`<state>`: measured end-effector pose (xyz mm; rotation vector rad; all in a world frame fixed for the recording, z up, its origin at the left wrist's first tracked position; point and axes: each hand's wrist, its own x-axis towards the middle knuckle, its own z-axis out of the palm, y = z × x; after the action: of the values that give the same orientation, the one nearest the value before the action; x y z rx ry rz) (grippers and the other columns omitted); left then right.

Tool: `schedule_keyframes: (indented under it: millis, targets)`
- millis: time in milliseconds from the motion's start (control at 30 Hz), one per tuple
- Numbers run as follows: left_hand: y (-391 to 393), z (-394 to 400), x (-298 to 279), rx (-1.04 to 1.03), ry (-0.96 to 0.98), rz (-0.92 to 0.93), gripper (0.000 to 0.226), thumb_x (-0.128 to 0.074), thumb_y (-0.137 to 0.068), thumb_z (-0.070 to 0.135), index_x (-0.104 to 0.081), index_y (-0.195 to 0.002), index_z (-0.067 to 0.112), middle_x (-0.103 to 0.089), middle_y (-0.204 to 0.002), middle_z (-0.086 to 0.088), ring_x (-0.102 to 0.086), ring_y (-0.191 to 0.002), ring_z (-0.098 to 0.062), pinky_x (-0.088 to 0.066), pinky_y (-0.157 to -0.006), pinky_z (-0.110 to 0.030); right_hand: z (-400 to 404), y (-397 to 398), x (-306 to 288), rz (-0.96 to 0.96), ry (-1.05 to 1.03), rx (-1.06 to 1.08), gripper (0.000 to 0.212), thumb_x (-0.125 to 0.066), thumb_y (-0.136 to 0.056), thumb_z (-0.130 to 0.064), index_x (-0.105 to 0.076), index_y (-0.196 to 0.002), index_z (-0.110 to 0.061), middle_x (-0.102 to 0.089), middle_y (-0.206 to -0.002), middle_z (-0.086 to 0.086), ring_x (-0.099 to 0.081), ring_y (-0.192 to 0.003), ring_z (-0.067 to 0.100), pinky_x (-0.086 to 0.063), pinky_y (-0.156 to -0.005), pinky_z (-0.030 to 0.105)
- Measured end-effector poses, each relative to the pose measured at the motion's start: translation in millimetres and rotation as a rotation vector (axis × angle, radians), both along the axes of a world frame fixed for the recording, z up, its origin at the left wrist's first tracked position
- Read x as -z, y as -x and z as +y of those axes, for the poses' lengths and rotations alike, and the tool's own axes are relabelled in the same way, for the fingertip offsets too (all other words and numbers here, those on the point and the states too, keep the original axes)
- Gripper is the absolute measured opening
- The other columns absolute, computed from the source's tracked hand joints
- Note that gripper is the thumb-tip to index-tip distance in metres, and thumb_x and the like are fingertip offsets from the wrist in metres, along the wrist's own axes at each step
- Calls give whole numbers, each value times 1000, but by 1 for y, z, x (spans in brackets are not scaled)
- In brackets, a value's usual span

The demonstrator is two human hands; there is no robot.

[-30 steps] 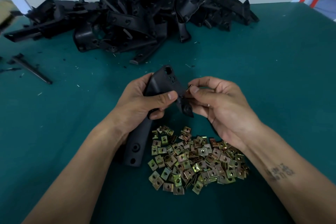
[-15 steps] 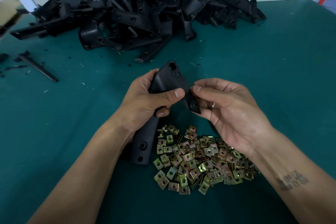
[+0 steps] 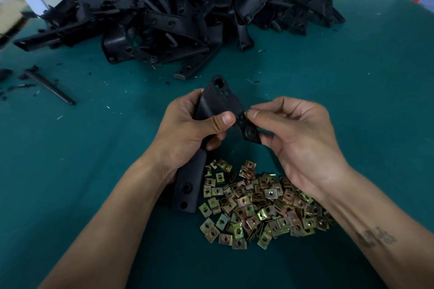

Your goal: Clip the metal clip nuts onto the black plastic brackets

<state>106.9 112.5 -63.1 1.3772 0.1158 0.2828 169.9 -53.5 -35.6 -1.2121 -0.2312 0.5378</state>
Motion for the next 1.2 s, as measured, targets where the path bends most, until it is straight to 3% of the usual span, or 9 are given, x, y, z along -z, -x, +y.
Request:
schedule_keyframes:
  millis: [200,367,500,600,733,800,867,1000,1200]
  targets:
    - [1,0,-1,-44,-10,-2,21,-73,-80,14,-58,-93,6,-53,-62,-7,-45,-49,-14,-37,-41,-21,-2,2,4,-127,38,4,13,-76,-74,2,-72,-85,-5,-72,-84,13,-68,-85,30,-55,-94,54]
    - [2,1,-1,-52,-14,-7,20,-72,-82,15,-57,-92,6,-53,-58,-5,-44,-48,-14,-37,-41,-21,-1,7,8,-281,74,-74,24,-76,-66,-5,-72,-89,-13,-74,-83,-4,-68,-82,9,-56,-79,25]
    - [3,3,-1,-43,-25,-3,21,-72,-83,16,-57,-93,7,-54,-59,-4,-45,-49,-14,-37,-42,-21,-7,0,10,-298,93,-185,29,-77,-69,-7,-70,-96,-13,-76,-99,4,-70,-100,18,-56,-93,35]
    - [3,2,-2,-15,3,5,26,-75,-83,18,-57,-96,5,-57,-62,-1,-47,-51,-11,-38,-43,-20,-15,-16,4,-318,149,-285,22,-73,-77,-13,-72,-99,-16,-74,-93,-2,-68,-92,14,-54,-85,29]
    - [1,6,0,34,126,31,20,-65,-93,17,-54,-98,1,-61,-71,-4,-45,-53,-11,-37,-44,-19,-35,-40,-1,-667,598,-460,18,-75,-87,-23,-73,-103,-29,-68,-94,-14,-64,-88,8,-50,-81,35]
    - [0,9,0,44,212,59,23,-57,-95,22,-54,-99,-1,-62,-72,-7,-44,-52,-12,-37,-43,-20,-39,-41,1,-772,738,-617,27,-81,-85,-23,-74,-105,-38,-61,-101,-20,-59,-90,5,-43,-78,24]
    - [0,10,-1,62,252,76,27,-54,-99,24,-56,-97,-2,-63,-72,-10,-43,-51,-13,-36,-42,-20,-36,-36,2,-795,767,-680,32,-83,-83,-19,-75,-104,-42,-57,-109,-21,-56,-90,-1,-43,-74,17]
    - [1,10,-2,116,247,72,30,-48,-100,26,-61,-92,0,-63,-73,-13,-43,-50,-14,-35,-42,-22,-32,-33,4,-815,758,-675,21,-83,-82,-20,-76,-92,-37,-56,-110,-19,-57,-99,5,-47,-84,27]
    - [1,10,0,140,223,75,31,-49,-102,26,-55,-101,-4,-62,-78,-17,-42,-51,-15,-37,-43,-21,-32,-34,5,-834,719,-543,30,-81,-82,-15,-66,-81,-40,-63,-87,-10,-55,-68,-1,-40,-62,14]
